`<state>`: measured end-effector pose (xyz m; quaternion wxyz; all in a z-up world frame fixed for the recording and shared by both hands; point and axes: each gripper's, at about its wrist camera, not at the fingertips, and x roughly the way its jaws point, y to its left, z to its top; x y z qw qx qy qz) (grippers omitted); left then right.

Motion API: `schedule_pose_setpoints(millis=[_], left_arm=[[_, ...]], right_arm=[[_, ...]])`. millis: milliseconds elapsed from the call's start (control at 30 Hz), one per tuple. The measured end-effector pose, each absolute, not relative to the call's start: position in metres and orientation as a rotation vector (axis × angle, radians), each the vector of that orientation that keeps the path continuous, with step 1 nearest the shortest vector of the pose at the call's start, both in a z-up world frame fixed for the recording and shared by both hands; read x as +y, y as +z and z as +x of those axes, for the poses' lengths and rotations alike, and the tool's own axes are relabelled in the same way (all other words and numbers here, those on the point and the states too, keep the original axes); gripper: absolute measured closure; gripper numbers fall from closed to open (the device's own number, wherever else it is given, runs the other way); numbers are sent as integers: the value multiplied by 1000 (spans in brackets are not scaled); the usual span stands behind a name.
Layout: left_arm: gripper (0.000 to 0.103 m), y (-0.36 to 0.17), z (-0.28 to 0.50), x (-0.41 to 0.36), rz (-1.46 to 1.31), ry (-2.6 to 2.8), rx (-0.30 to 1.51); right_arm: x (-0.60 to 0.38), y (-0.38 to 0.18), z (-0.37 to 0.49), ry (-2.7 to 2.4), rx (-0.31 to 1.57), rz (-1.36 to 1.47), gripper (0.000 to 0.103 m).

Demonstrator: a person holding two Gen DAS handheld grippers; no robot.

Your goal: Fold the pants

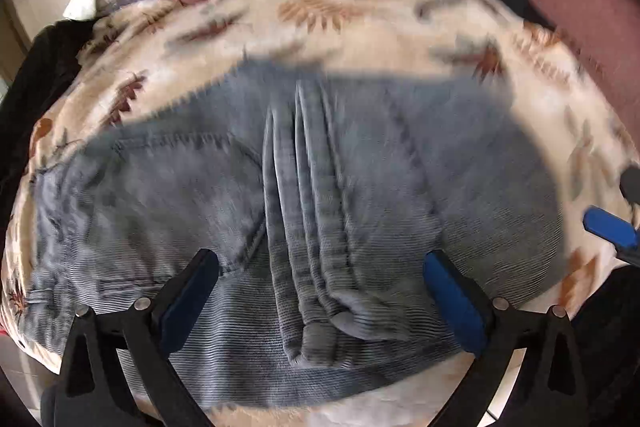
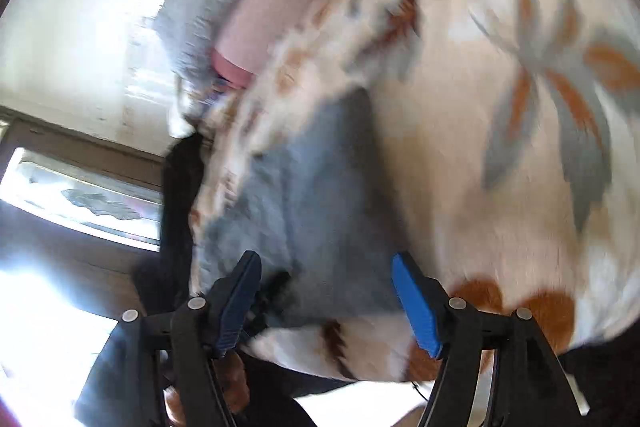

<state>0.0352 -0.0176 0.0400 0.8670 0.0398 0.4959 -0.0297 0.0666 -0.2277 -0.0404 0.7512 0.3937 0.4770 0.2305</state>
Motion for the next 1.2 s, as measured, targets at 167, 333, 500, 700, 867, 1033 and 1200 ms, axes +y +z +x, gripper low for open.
schedule_pose_setpoints(millis=[167, 333, 500, 700, 867, 1033, 1200], left_arm=[[1, 80, 33, -26, 55, -133, 904], [1, 23, 47, -28, 73, -105, 1074], [0, 15, 42, -29, 102, -105, 1036], [0, 12, 45, -30, 105, -120, 1021], [0, 19, 46, -26, 83, -110, 1033], [0, 43, 34, -16, 10, -102, 957], [0, 19, 41, -26, 119, -70, 1039]], right_arm=[[-205, -21, 124, 654, 1044, 928, 32], [-177, -85, 182, 635, 1260, 904, 32], [-193, -78, 180, 640, 1170, 937, 40], [-198, -69, 112, 722, 1186, 963, 30], [-209, -95, 95, 666, 1236, 1010, 42], [-207, -81, 77, 658, 1220, 916, 35], [-221, -79, 83, 623, 1234, 963, 42]])
